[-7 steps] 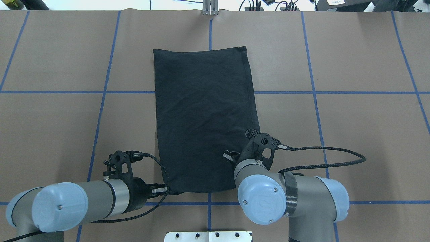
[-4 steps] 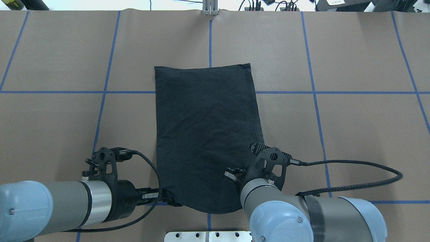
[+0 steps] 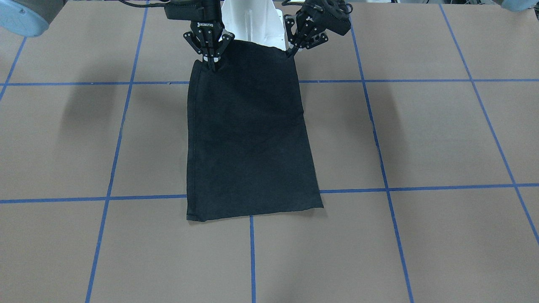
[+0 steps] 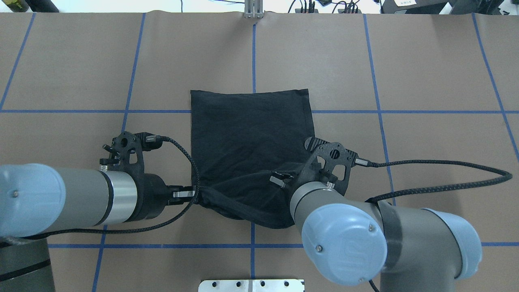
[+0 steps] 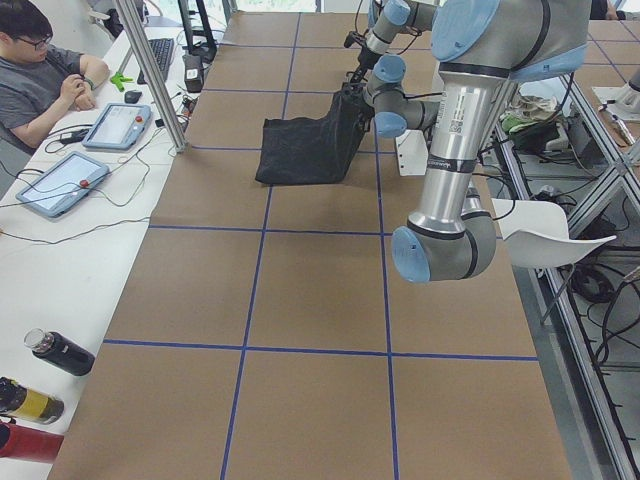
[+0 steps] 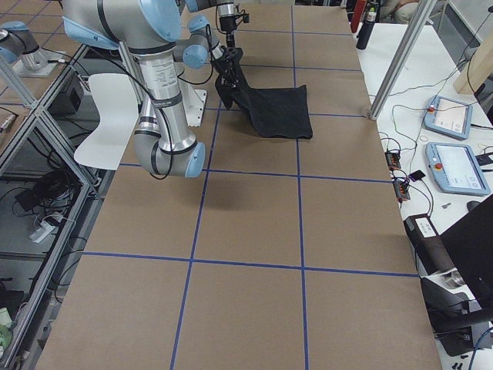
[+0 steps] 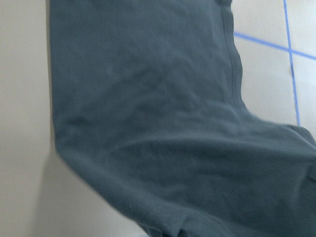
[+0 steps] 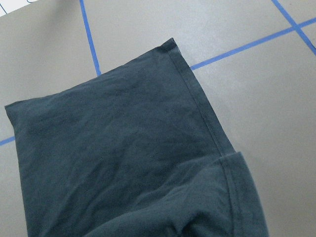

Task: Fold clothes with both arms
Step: 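Lift the near edge with both grippers and fold it toward the far edge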

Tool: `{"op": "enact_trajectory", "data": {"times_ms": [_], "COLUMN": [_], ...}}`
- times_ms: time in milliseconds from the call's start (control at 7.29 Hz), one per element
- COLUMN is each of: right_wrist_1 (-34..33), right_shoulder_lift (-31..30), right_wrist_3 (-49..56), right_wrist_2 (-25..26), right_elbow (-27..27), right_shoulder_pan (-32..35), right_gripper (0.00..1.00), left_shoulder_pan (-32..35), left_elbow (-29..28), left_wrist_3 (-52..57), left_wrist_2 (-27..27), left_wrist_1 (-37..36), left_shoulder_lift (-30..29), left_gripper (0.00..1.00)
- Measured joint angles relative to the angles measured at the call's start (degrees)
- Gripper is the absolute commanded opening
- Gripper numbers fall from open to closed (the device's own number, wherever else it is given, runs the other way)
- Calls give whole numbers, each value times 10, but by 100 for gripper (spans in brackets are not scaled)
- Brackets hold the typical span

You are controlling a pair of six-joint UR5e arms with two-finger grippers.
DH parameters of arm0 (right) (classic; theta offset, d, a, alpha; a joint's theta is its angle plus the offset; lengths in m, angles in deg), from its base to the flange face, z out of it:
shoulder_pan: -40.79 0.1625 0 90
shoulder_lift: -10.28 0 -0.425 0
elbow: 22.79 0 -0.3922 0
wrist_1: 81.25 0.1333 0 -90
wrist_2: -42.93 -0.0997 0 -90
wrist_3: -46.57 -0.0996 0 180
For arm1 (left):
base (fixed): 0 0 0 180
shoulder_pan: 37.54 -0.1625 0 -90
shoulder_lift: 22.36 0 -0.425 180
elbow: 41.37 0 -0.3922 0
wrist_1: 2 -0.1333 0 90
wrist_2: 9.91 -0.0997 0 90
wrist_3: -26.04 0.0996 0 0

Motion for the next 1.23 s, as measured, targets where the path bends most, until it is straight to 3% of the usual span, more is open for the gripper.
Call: {"op": "enact_trajectory", "data": {"times_ms": [411, 1234], "right_wrist_1": [96, 210], "right_shoulder_lift": [32, 77], "right_wrist_3": [40, 65], "right_wrist_2": [-26, -29], "right_elbow": [-128, -309], "right_shoulder_pan": [84, 130], "right_gripper": [0, 0], "left_shoulder_pan": [77, 155], "left_elbow": [-84, -266], "left_wrist_3": [54, 108], "left_wrist_2": [12, 7], "left_wrist_1": [-10, -2], "left_shoulder_lift": [-52, -146], "left_gripper": [0, 0]}}
